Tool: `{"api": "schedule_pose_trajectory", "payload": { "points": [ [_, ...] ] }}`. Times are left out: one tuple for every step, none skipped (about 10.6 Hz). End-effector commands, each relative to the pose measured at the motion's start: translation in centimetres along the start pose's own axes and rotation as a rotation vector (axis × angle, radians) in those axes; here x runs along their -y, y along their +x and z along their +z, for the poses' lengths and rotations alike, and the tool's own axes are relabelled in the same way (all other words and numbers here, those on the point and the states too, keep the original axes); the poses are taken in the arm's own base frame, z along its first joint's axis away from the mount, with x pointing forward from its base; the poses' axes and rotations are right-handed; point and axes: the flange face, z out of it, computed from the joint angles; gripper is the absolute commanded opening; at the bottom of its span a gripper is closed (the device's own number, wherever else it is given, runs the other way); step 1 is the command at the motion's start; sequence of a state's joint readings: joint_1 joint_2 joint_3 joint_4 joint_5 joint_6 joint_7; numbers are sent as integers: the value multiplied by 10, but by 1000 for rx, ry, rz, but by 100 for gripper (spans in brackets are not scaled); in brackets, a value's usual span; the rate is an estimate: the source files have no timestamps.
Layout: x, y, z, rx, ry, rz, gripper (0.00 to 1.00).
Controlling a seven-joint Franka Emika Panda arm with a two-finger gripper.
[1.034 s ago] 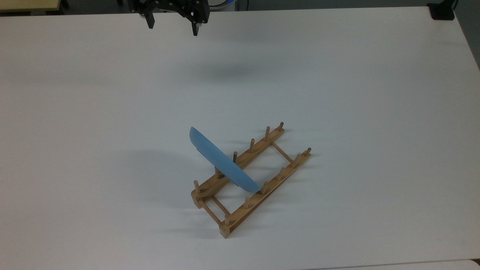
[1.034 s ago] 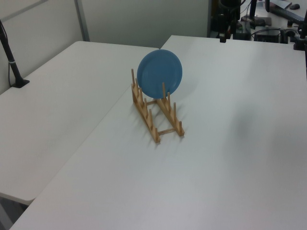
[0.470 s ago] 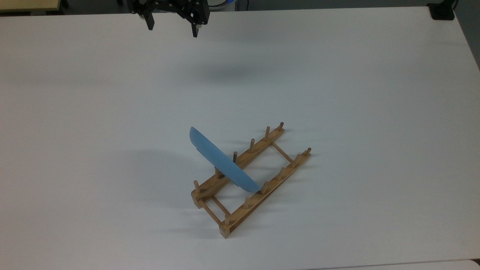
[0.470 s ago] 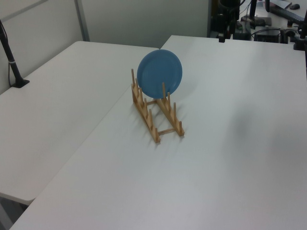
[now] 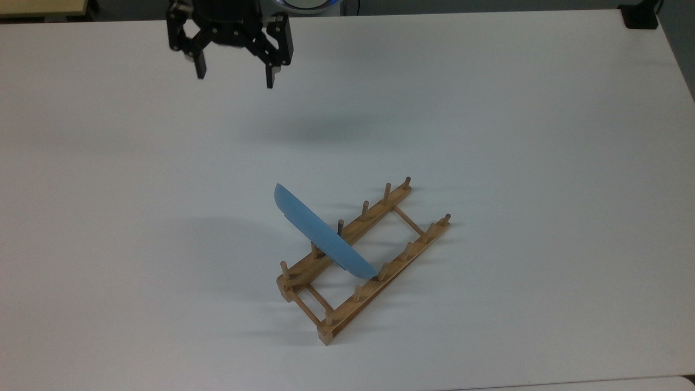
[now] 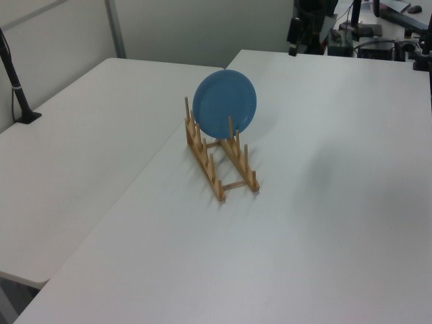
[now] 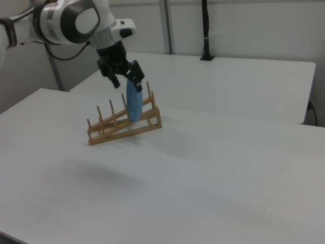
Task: Pick plate from plate rack
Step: 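Lower the open gripper onto the rim of the blue plate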
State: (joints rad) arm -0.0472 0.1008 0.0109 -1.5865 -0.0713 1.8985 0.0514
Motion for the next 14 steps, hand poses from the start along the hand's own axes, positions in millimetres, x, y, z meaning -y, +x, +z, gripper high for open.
{"api": "schedule_pose_trajectory", "payload": {
  "points": [
    [23, 17, -14, -175, -63, -156, 100],
    [46, 16, -14, -187, -112, -221, 100],
    [71, 15, -13, -192, -149, -280, 100],
    [100, 13, -5, -190, -185, -336, 96],
    [123, 12, 6, -190, -239, -381, 92],
    [143, 12, 20, -196, -299, -395, 89],
    [151, 17, 33, -232, -342, -384, 85],
    [154, 21, 41, -269, -376, -374, 85],
    [155, 23, 44, -292, -407, -375, 83],
    [156, 25, 44, -309, -428, -386, 82],
    [157, 26, 49, -315, -446, -404, 77],
    [158, 32, 51, -326, -463, -414, 74],
    [159, 34, 60, -320, -473, -424, 71],
    [159, 39, 65, -321, -482, -429, 70]
  ]
}}
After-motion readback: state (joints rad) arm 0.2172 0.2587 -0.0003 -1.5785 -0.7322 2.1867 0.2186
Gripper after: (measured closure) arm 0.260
